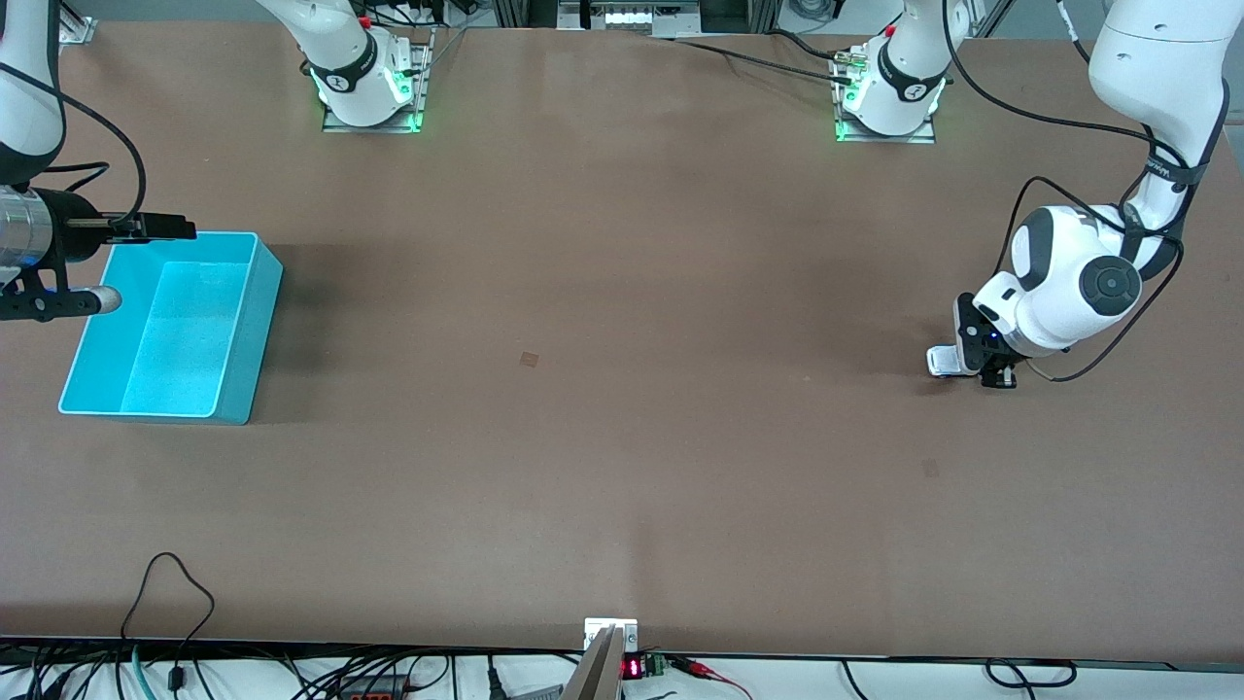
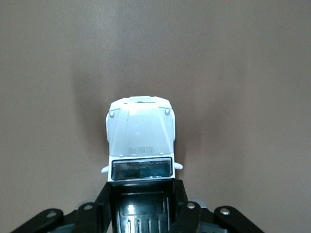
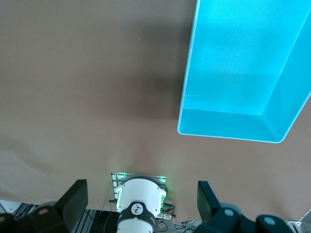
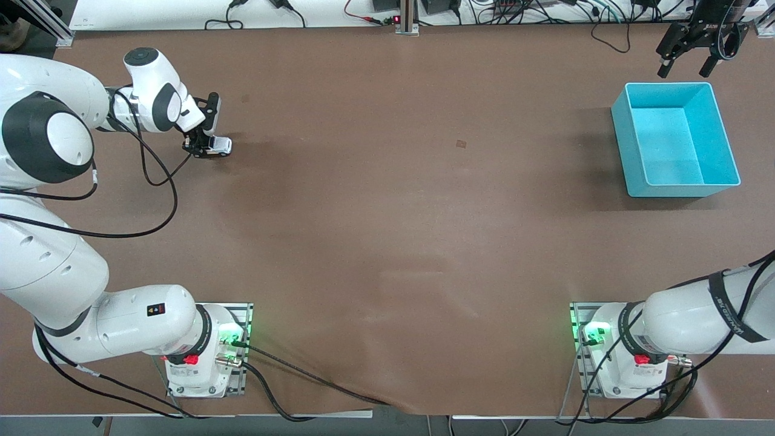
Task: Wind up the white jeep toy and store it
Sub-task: 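Drag the jeep backward along the table with the left gripper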
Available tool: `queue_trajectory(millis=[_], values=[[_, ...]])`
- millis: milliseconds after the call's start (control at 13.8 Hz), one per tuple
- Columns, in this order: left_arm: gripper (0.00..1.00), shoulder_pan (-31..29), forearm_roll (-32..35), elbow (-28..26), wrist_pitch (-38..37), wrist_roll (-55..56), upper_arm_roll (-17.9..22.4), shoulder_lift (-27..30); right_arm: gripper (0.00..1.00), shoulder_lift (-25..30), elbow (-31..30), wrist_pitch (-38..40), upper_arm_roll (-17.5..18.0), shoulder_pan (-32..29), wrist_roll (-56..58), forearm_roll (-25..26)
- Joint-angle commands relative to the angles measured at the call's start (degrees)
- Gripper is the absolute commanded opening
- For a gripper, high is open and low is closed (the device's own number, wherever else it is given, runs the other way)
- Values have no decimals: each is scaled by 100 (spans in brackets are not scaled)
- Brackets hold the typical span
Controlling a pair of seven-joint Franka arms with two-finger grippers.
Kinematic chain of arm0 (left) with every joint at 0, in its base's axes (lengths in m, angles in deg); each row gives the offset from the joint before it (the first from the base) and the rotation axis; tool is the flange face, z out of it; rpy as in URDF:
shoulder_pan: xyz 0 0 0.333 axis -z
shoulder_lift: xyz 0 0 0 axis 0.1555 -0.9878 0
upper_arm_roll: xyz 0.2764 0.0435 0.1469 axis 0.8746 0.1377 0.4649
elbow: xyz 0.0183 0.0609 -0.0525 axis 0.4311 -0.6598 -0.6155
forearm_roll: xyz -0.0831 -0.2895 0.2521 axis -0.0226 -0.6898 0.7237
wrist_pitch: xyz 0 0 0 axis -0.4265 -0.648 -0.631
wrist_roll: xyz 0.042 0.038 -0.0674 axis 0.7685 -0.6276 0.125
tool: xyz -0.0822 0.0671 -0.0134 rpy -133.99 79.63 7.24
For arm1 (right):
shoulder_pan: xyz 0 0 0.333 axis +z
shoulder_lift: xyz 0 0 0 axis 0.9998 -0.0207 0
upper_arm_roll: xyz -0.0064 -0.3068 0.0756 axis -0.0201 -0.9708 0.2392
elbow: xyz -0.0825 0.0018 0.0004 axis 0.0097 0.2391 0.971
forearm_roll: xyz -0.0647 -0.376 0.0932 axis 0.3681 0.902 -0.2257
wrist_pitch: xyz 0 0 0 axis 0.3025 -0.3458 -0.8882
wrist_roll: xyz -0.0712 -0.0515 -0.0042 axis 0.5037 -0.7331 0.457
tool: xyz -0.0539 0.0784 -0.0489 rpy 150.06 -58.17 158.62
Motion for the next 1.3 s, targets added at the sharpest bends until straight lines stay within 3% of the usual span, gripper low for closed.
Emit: queue_trajectory(millis=[0, 1231], values=[[6, -247, 165, 104, 96, -162, -27, -451, 100, -30, 26, 82, 17, -45, 15, -91], [6, -739, 192, 280, 96, -602, -27, -715, 100, -30, 26, 91, 26, -27, 6, -91]])
